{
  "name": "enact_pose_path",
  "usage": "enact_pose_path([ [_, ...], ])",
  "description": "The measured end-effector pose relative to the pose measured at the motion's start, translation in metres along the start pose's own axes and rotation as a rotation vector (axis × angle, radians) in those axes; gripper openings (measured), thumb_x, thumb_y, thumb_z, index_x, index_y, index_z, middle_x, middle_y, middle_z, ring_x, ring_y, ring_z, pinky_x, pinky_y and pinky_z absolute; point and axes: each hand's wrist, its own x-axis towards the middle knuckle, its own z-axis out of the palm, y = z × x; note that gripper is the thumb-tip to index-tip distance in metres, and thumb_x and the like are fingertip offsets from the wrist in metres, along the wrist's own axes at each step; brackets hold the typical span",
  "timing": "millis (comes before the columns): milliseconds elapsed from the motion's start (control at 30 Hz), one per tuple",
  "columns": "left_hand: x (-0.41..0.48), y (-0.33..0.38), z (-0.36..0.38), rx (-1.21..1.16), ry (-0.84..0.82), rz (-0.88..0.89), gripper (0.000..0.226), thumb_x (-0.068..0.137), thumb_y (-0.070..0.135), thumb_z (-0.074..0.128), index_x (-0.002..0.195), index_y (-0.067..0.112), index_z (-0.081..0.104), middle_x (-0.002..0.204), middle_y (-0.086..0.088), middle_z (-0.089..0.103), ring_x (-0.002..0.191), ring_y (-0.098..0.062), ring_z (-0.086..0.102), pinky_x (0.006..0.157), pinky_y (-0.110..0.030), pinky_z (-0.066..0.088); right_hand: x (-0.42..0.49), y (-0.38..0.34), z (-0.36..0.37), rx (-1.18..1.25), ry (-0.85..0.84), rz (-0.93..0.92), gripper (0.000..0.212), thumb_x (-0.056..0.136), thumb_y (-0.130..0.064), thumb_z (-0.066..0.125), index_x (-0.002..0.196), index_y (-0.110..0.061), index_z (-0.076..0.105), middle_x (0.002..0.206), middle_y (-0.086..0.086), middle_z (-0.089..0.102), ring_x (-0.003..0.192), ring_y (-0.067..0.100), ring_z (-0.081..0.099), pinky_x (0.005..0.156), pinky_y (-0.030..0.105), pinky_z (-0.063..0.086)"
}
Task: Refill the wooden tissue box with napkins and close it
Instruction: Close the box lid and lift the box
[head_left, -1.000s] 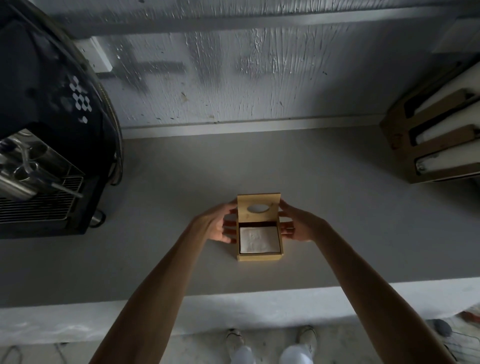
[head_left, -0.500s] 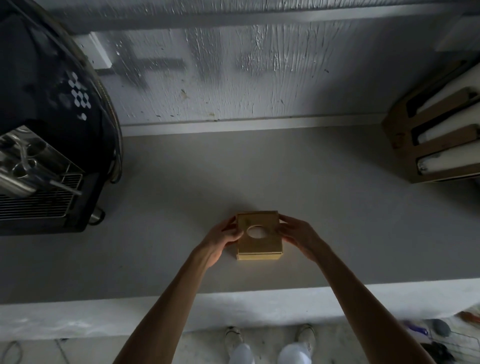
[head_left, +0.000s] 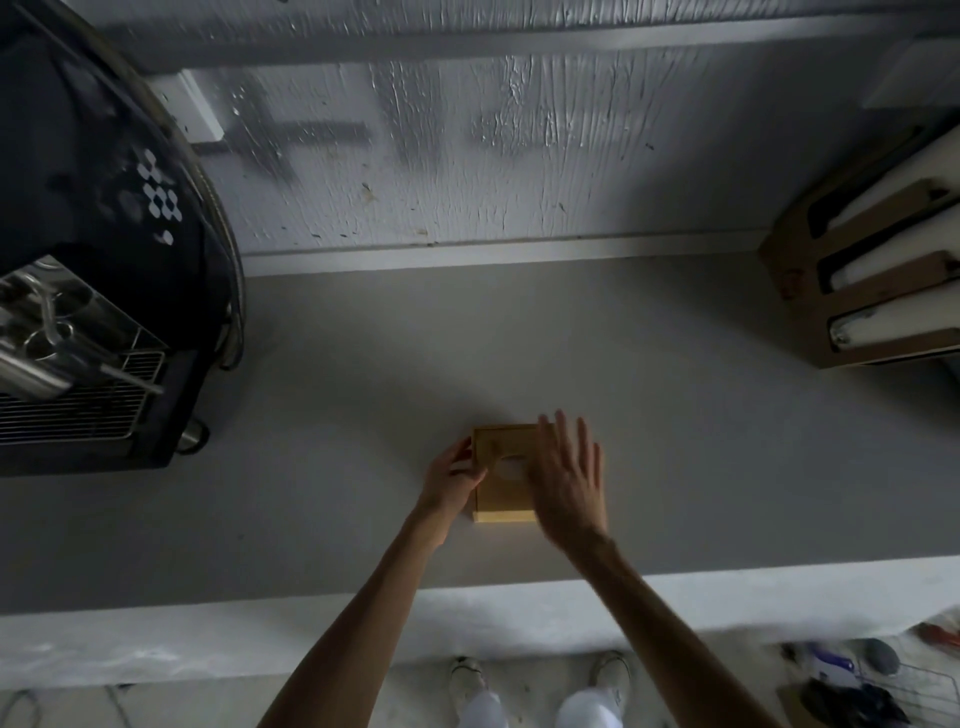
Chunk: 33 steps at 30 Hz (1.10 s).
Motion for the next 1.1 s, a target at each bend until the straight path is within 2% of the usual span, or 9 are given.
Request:
enact_pose_path([
  [200, -0.001, 0.002, 0.004, 0.167, 0.031, 0.019, 0.046, 0.088, 0.004, 0.064, 0.133, 0.005, 0.055, 0.125, -0.016, 0.065, 0.112, -0.029, 0.062, 0.098, -0.039, 0.05, -0.02, -0.03, 0.023, -0.321, -0.155, -0.143, 0.065, 0.091, -0.033, 0.01, 0.154, -0.02, 0.022, 0.163, 0.001, 0.017, 0.151, 0.028, -0.001, 0.12, 0.052, -0.011],
  [333, -0.004, -0.002, 0.006, 0.209, 0.061, 0.03, 0.05, 0.089, 0.009, 0.063, 0.137, 0.005, 0.051, 0.128, -0.018, 0.062, 0.113, -0.03, 0.061, 0.096, -0.036, 0.049, -0.019, 0.002, 0.01, -0.304, -0.074, -0.016, 0.06, 0.099, -0.038, 0.015, 0.153, -0.017, 0.025, 0.16, 0.003, 0.027, 0.151, 0.029, 0.015, 0.121, 0.054, 0.004],
  [467, -0.026, -0.006, 0.012, 0.345, 0.104, 0.27, 0.049, 0.095, 0.009, 0.054, 0.143, 0.004, 0.043, 0.139, -0.018, 0.053, 0.126, -0.029, 0.052, 0.104, -0.03, 0.04, -0.019, 0.031, 0.001, -0.135, -0.164, 0.196, 0.063, 0.098, -0.044, -0.007, 0.156, -0.02, 0.004, 0.165, -0.002, 0.002, 0.151, 0.022, -0.01, 0.122, 0.054, -0.004],
  [567, -0.041, -0.017, 0.022, 0.574, 0.168, 0.616, 0.05, 0.098, 0.009, 0.046, 0.147, 0.004, 0.036, 0.153, -0.016, 0.038, 0.142, -0.028, 0.036, 0.113, -0.032, 0.034, -0.019, 0.025, -0.001, 0.073, -0.17, 0.162, 0.057, 0.103, -0.041, 0.014, 0.155, -0.023, 0.001, 0.165, 0.001, 0.0, 0.151, 0.022, -0.009, 0.123, 0.052, 0.005],
  [700, -0.046, -0.037, 0.015, 0.898, 0.062, 0.62, 0.055, 0.104, 0.036, 0.029, 0.155, 0.022, 0.014, 0.164, -0.003, -0.001, 0.151, -0.021, -0.005, 0.118, -0.029, 0.015, -0.032, 0.018, 0.003, -0.068, -0.132, -0.038, 0.065, 0.101, -0.043, 0.034, 0.154, -0.033, -0.002, 0.164, 0.006, -0.005, 0.151, 0.031, -0.009, 0.12, 0.048, 0.014],
  [767, -0.047, -0.044, 0.002, 0.934, 0.079, 0.64, 0.055, 0.104, 0.037, 0.028, 0.154, 0.021, 0.014, 0.163, -0.003, 0.006, 0.151, -0.024, 0.002, 0.119, -0.032, 0.018, -0.037, 0.021, 0.007, -0.119, -0.113, 0.014, 0.067, 0.101, -0.047, 0.032, 0.153, -0.035, -0.009, 0.164, 0.006, -0.008, 0.15, 0.033, -0.013, 0.12, 0.048, 0.015],
  [833, -0.049, -0.044, -0.003, 0.907, 0.06, 0.62, 0.055, 0.103, 0.034, 0.031, 0.154, 0.019, 0.016, 0.162, -0.004, 0.017, 0.151, -0.024, 0.015, 0.118, -0.031, 0.024, -0.038, 0.024, 0.011, -0.06, -0.114, 0.056, 0.067, 0.102, -0.045, 0.031, 0.152, -0.036, -0.012, 0.165, 0.005, -0.006, 0.15, 0.031, -0.013, 0.119, 0.049, 0.018],
  [933, -0.05, -0.039, -0.001, 0.579, -0.056, 0.417, 0.057, 0.103, 0.029, 0.038, 0.155, 0.019, 0.015, 0.159, -0.004, 0.027, 0.145, -0.021, 0.031, 0.109, -0.019, 0.029, -0.037, 0.023, 0.019, 0.422, -0.132, 0.147, 0.067, 0.103, -0.032, 0.039, 0.155, -0.026, -0.004, 0.163, 0.008, 0.014, 0.15, 0.03, 0.013, 0.119, 0.049, 0.025],
  [1100, -0.05, -0.027, 0.005, 0.146, -0.129, 0.145, 0.052, 0.097, 0.034, 0.047, 0.145, 0.015, 0.041, 0.141, -0.01, 0.054, 0.128, -0.025, 0.052, 0.109, -0.041, 0.041, -0.042, 0.008, 0.027, 0.895, -0.055, 0.324, 0.049, 0.101, -0.03, 0.045, 0.148, -0.02, 0.037, 0.143, 0.009, 0.052, 0.132, 0.027, 0.049, 0.108, 0.044, 0.043],
])
